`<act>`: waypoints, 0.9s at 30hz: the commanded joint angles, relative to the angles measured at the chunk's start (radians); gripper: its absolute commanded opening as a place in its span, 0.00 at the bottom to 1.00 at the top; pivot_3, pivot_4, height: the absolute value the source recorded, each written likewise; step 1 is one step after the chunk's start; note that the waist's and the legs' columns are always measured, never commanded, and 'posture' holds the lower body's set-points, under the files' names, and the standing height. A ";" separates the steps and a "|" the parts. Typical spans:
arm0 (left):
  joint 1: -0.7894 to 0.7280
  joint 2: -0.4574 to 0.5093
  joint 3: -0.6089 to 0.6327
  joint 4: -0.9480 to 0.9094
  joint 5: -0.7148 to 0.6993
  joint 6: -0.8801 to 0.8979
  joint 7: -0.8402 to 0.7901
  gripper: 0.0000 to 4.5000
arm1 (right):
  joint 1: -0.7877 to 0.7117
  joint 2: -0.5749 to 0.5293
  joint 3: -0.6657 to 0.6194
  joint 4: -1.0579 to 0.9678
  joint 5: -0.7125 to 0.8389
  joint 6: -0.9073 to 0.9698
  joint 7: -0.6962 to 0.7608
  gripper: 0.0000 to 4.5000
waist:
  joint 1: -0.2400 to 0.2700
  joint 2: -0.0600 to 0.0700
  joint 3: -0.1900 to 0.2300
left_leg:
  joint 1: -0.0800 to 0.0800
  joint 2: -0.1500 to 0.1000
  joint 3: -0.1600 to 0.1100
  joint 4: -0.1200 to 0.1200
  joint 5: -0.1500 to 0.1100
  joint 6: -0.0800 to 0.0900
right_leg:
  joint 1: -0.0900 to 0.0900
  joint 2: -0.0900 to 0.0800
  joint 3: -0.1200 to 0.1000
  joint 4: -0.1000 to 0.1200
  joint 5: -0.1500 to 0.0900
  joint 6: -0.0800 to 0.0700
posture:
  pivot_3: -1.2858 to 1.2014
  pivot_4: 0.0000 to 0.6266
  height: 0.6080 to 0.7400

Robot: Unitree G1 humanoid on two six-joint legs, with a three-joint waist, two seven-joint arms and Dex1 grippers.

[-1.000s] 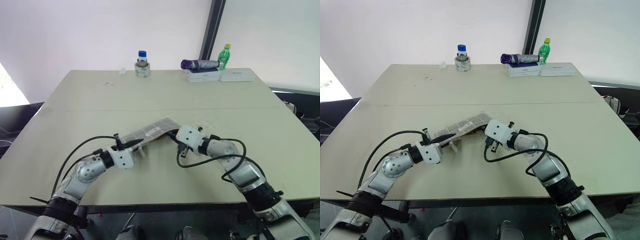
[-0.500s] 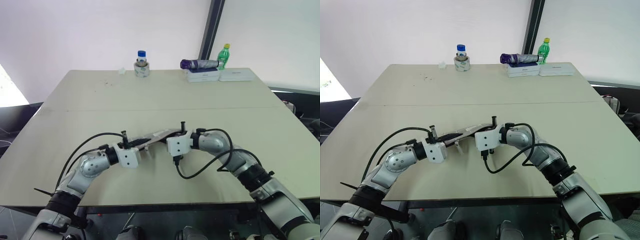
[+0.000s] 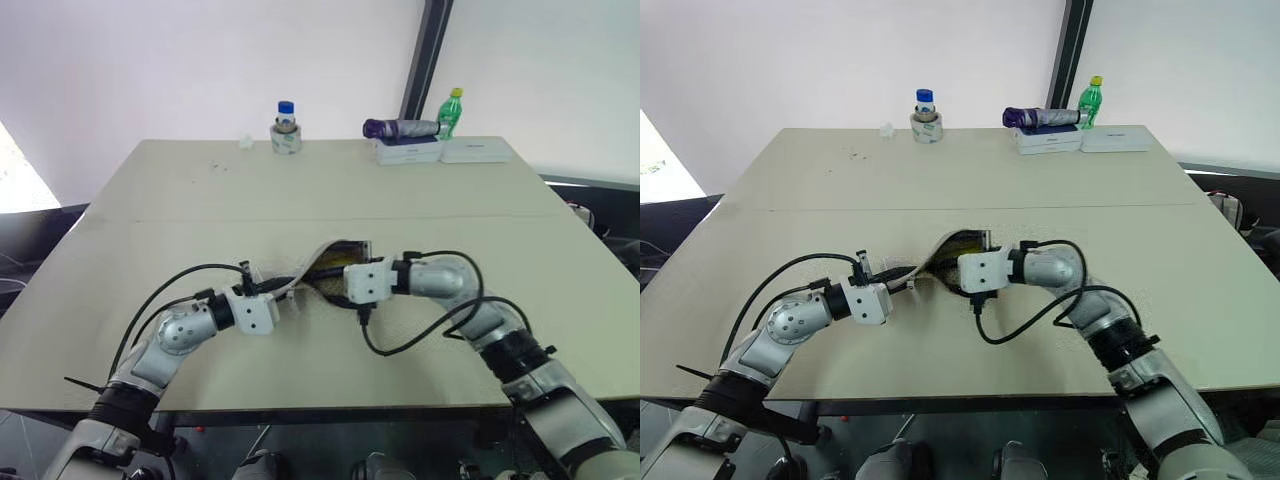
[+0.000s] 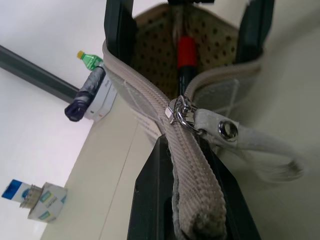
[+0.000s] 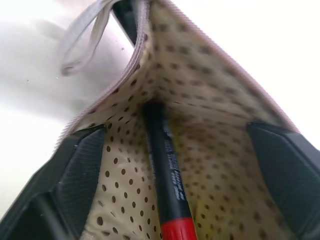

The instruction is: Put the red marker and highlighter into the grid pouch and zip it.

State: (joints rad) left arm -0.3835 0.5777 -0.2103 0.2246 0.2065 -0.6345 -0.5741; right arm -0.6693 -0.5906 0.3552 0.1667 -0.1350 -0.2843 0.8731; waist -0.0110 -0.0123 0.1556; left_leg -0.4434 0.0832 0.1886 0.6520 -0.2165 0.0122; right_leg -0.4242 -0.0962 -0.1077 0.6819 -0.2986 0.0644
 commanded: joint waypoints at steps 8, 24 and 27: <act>-0.042 -0.034 0.019 0.043 0.036 0.039 0.073 0.00 | 0.159 0.009 -0.243 -0.343 0.455 0.554 0.026 0.99 | -0.002 0.000 0.000 | 0.000 0.000 -0.001 0.000 0.000 0.000 | 0.000 0.001 0.000 0.000 0.000 0.000 | 0.52 0.24 1.00; -0.146 -0.049 -0.111 0.102 0.228 -0.055 0.081 0.00 | 0.343 0.239 -0.130 -0.389 0.644 1.030 -0.182 0.99 | -0.001 0.000 0.000 | -0.001 0.000 -0.003 0.002 -0.005 0.009 | 0.001 0.000 0.000 0.000 0.001 -0.001 | 0.52 0.24 1.00; -0.159 -0.048 -0.116 0.095 0.233 -0.056 0.076 0.00 | 0.324 0.312 -0.128 -0.355 0.631 1.018 -0.222 0.99 | -0.001 0.000 0.000 | -0.001 0.000 -0.002 0.002 -0.005 0.009 | 0.000 0.000 0.000 0.000 0.001 -0.001 | 0.52 0.24 1.00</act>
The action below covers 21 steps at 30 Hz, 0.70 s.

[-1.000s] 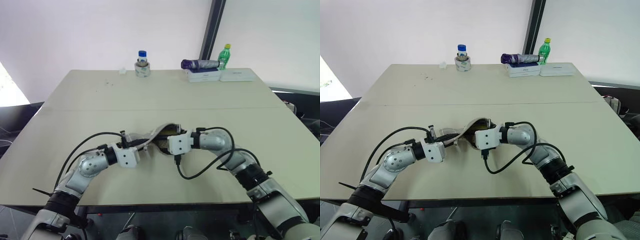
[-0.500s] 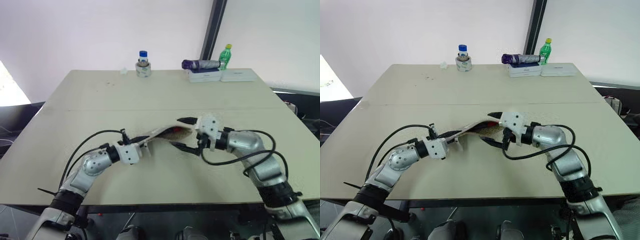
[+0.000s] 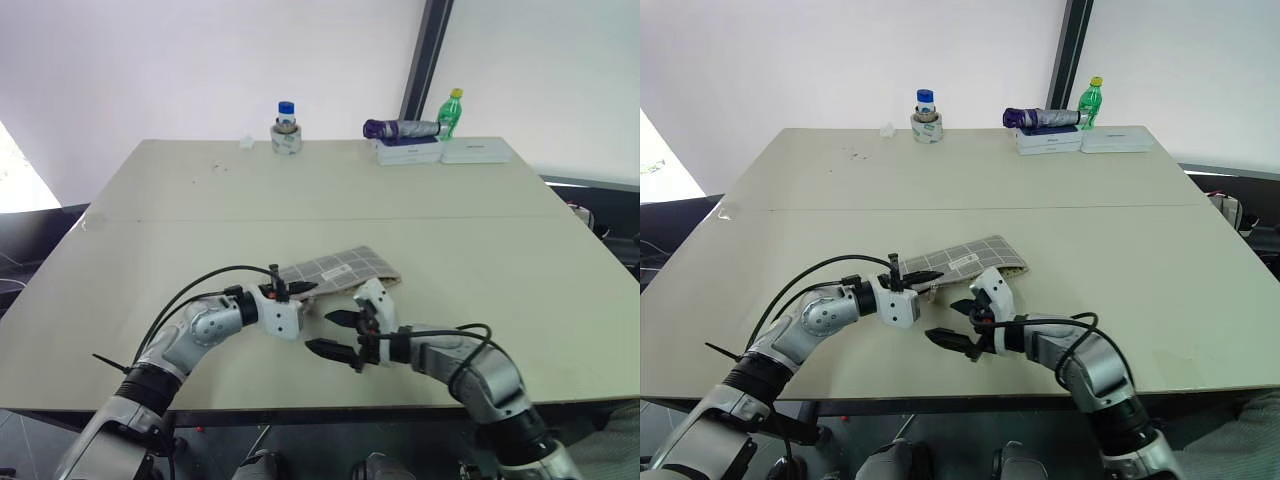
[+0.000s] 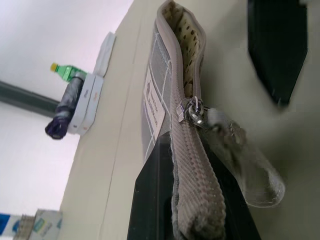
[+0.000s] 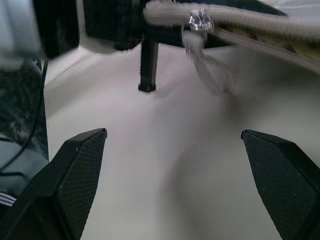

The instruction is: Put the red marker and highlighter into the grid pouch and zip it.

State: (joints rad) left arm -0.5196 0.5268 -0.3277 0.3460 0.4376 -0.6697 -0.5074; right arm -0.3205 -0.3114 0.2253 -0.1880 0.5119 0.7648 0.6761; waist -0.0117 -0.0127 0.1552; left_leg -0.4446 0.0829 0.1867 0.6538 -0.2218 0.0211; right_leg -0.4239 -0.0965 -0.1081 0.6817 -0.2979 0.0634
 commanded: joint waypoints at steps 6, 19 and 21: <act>-0.029 0.009 0.001 -0.047 -0.004 -0.011 0.001 0.00 | -0.026 0.081 -0.017 0.004 -0.025 -0.044 -0.054 0.99 | -0.001 0.000 0.000 | 0.000 0.000 0.000 0.000 0.000 0.000 | 0.000 0.000 0.000 0.000 0.000 0.000 | 0.52 0.24 1.00; -0.041 0.008 0.004 -0.065 -0.010 0.006 -0.003 0.00 | -0.078 0.179 -0.022 0.104 -0.070 -0.140 -0.084 0.82 | -0.003 0.000 0.000 | 0.000 0.000 0.000 0.000 0.000 0.000 | 0.000 0.000 0.000 0.000 0.000 0.000 | 0.52 0.24 1.00; -0.042 0.007 0.004 -0.064 -0.010 0.009 -0.003 0.00 | -0.082 0.178 -0.016 0.116 -0.084 -0.148 -0.081 0.58 | -0.003 0.000 0.000 | 0.000 0.000 0.000 0.000 0.000 0.000 | 0.000 0.000 0.000 0.000 0.000 0.000 | 0.52 0.24 1.00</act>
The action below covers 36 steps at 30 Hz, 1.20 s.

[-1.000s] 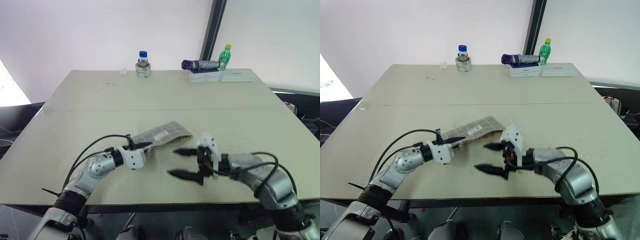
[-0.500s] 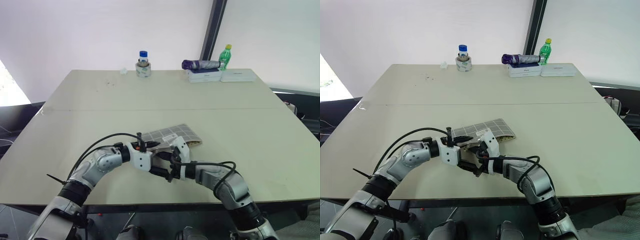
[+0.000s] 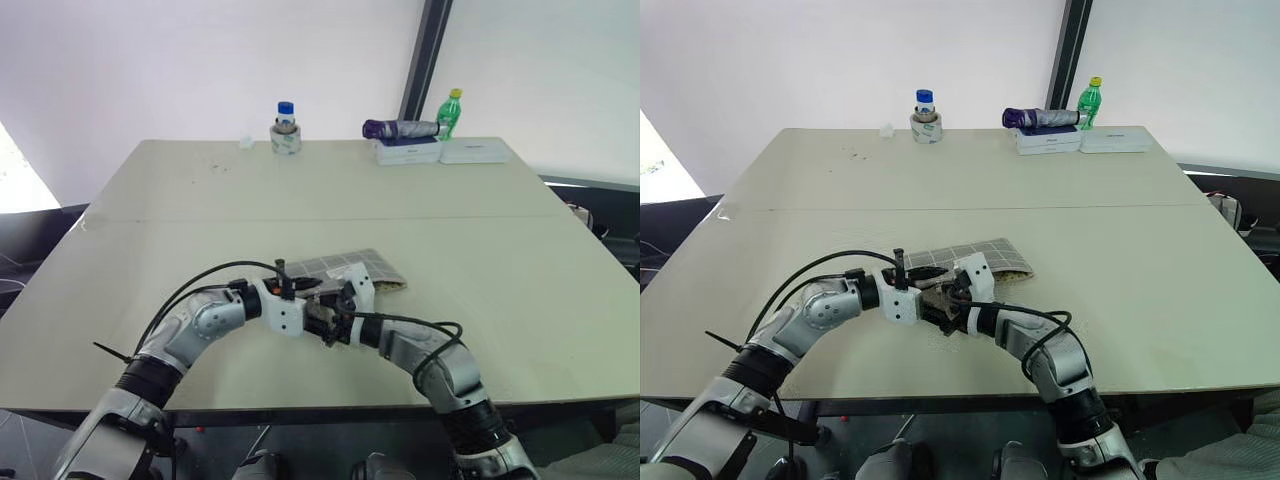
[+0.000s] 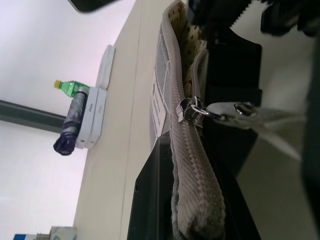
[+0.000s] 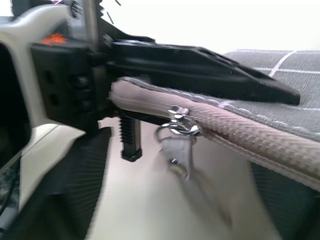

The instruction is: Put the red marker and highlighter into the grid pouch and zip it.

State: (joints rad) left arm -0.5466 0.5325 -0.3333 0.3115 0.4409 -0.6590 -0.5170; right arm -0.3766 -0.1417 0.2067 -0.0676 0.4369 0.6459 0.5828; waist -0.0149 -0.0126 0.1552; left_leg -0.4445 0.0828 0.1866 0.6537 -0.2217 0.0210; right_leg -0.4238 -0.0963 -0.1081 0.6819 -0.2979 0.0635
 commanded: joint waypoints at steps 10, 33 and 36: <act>0.026 0.039 0.036 -0.022 -0.025 -0.008 0.020 0.00 | 0.028 -0.135 -0.042 -0.070 0.010 0.014 0.107 0.00 | 0.000 0.000 0.000 | 0.000 0.000 0.000 0.000 0.000 0.000 | 0.000 0.000 0.000 0.000 0.000 0.000 | 0.52 0.24 1.00; 0.132 0.146 0.139 0.088 -0.408 0.013 -0.101 0.21 | -0.046 -0.512 -0.190 0.270 -0.057 -0.255 0.364 0.23 | 0.001 0.001 0.001 | 0.001 0.000 0.001 0.000 0.000 0.000 | 0.001 0.000 0.000 0.000 0.000 0.000 | 0.52 0.24 1.00; 0.146 0.112 0.168 0.025 -0.510 0.091 -0.156 0.55 | -0.060 -0.508 -0.197 0.289 -0.075 -0.279 0.364 0.57 | 0.001 0.001 0.001 | 0.001 0.000 0.001 -0.001 0.000 0.000 | 0.000 -0.001 0.000 0.000 0.000 0.000 | 0.52 0.24 1.00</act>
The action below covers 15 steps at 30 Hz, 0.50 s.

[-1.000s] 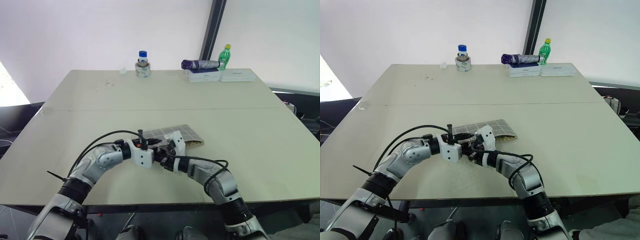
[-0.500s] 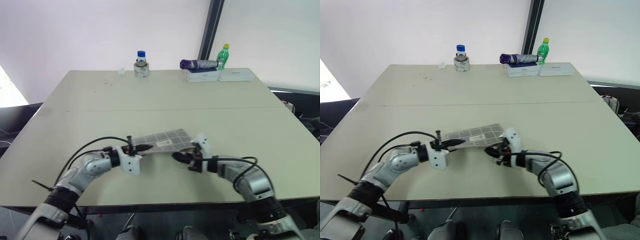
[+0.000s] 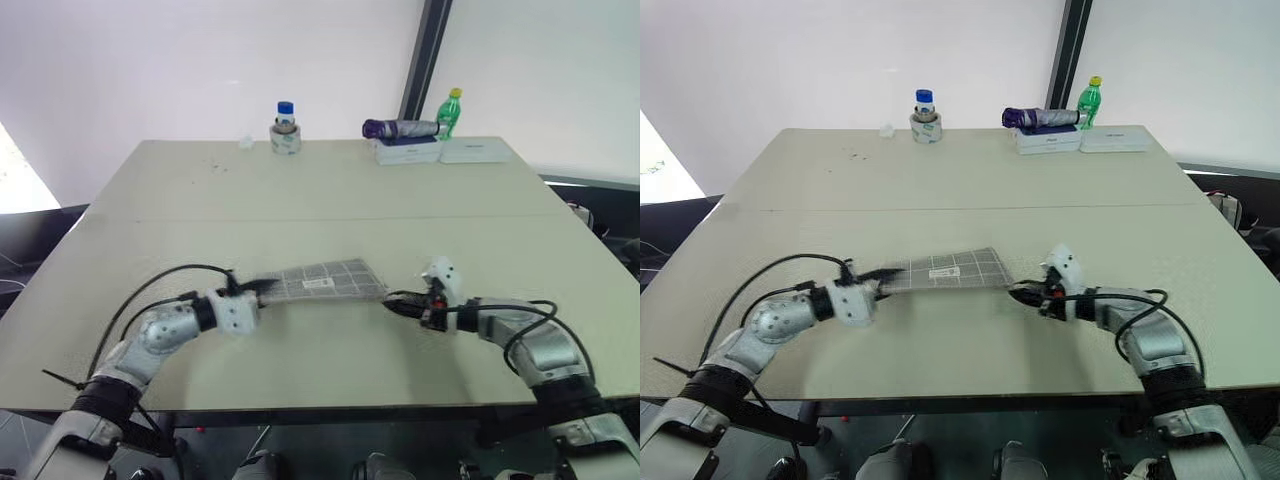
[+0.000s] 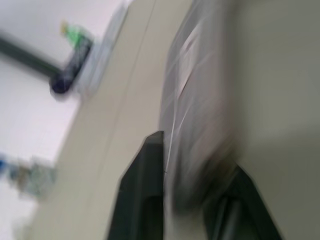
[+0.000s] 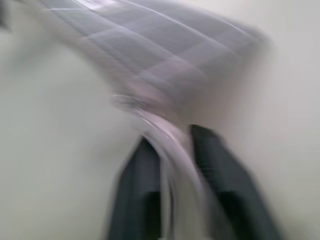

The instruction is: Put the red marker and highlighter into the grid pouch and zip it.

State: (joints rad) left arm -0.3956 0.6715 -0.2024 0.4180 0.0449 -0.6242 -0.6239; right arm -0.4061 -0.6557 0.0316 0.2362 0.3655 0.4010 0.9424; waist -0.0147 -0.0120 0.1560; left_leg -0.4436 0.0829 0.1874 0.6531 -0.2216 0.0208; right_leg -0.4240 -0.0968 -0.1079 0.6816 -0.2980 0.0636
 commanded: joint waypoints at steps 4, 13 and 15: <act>0.067 -0.010 0.081 -0.159 -0.185 0.133 -0.112 0.99 | -0.013 -0.034 -0.034 -0.041 0.011 -0.005 0.071 1.00 | 0.000 0.000 0.000 | 0.000 0.000 0.000 0.000 0.001 -0.002 | 0.001 0.000 0.000 0.000 0.000 0.000 | 0.52 0.24 1.00; 0.363 0.084 0.350 -0.426 -0.441 0.440 -0.172 0.99 | 0.025 -0.129 -0.160 -0.045 0.061 -0.053 0.165 1.00 | -0.003 0.001 0.001 | 0.002 0.000 -0.001 -0.001 0.000 -0.001 | 0.001 0.000 0.001 0.000 0.000 0.000 | 0.52 0.24 1.00; 0.439 0.087 0.424 -0.487 -0.514 0.506 -0.175 0.99 | 0.059 -0.119 -0.217 -0.077 0.102 -0.074 0.180 1.00 | -0.003 0.000 0.001 | 0.001 0.000 -0.001 -0.001 0.000 -0.001 | 0.001 -0.001 0.001 0.000 0.000 0.000 | 0.52 0.24 1.00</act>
State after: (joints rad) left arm 0.0197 0.7484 0.1503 0.0015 -0.3979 -0.1621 -0.7981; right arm -0.3584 -0.7679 -0.1203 0.2064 0.4165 0.3562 1.1050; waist -0.0177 -0.0118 0.1567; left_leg -0.4425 0.0835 0.1866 0.6514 -0.2213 0.0197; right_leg -0.4236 -0.0973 -0.1073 0.6812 -0.2984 0.0640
